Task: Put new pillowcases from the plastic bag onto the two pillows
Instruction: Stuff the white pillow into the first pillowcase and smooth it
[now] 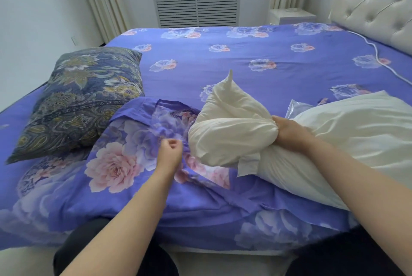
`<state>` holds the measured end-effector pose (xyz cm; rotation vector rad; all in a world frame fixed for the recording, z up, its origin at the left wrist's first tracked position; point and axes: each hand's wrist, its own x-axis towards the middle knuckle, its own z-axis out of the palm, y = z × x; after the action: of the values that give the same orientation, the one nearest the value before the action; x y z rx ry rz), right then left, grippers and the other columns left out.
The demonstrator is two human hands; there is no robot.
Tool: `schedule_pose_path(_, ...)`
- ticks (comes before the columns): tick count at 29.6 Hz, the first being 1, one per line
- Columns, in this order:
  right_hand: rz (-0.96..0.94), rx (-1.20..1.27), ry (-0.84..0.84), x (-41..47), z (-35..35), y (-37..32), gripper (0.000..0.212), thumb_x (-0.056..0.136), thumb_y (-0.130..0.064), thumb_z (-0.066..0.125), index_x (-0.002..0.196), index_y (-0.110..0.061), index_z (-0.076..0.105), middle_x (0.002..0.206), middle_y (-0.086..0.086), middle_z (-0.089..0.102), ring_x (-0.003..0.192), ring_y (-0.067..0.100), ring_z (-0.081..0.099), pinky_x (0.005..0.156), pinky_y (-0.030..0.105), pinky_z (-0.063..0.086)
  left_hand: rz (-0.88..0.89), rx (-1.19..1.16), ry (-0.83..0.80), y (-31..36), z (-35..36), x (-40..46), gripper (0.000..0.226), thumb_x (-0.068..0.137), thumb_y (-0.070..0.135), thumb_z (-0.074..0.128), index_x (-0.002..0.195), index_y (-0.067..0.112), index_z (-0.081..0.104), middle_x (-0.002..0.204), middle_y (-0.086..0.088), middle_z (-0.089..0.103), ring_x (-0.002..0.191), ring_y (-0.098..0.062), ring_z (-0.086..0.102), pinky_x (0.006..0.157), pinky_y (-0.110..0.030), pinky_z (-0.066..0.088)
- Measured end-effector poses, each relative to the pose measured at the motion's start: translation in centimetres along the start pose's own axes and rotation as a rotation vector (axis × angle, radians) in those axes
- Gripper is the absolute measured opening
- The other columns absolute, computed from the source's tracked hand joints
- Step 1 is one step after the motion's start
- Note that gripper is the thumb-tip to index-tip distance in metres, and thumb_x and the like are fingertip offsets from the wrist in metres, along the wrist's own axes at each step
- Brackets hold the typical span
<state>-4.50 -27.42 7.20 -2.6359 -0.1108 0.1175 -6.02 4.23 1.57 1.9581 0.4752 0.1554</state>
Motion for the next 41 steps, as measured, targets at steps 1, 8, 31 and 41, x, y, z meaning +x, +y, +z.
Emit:
schedule_pose_path(1,0.013,0.015,0.0,0.0,0.0,0.0,0.049,0.06,-0.068,0.043,0.102,-0.044,0.05,0.109,-0.014,0.062,0.106,0.018,0.057,0.095,0.046,0.043,-0.038,0.19,-0.13,-1.0,0.5,0.0,0.032,0.091,0.026,0.054,0.114,0.003,0.052,0.113,-0.02,0.056,0.107,-0.032,0.056,0.088,-0.037,0.043)
schedule_pose_path(8,0.08,-0.039,0.043,-0.2,1.6,-0.1,0.042,0.063,-0.064,0.04,0.092,-0.034,0.044,0.092,-0.013,0.059,0.092,0.021,0.056,0.076,0.038,0.035,-0.057,0.705,-0.13,-1.9,1.1,-0.3,0.058,0.084,0.032,0.062,0.126,0.001,0.036,0.131,-0.02,0.042,0.113,-0.038,0.054,0.088,-0.039,0.044)
schedule_pose_path(31,-0.012,-0.553,0.297,-3.9,5.7,-2.9,0.035,0.087,-0.009,0.038,0.122,-0.014,0.036,0.092,0.009,0.067,0.08,0.034,0.065,0.065,0.036,0.032,-0.475,-0.65,-0.427,10.7,-1.2,-3.6,0.027,0.09,0.011,0.054,0.065,0.01,0.043,0.033,0.003,0.038,0.026,-0.003,0.041,0.035,-0.018,0.046)
schedule_pose_path(41,-0.402,-0.507,0.534,-9.3,5.3,-3.6,0.032,0.044,0.0,0.079,0.067,-0.01,0.06,0.04,0.002,0.052,0.029,0.024,0.049,0.04,0.027,0.041,0.439,0.986,-0.034,11.9,-0.8,2.1,0.023,0.085,0.01,0.049,0.108,0.011,0.052,0.115,-0.017,0.053,0.104,-0.037,0.055,0.079,-0.039,0.044)
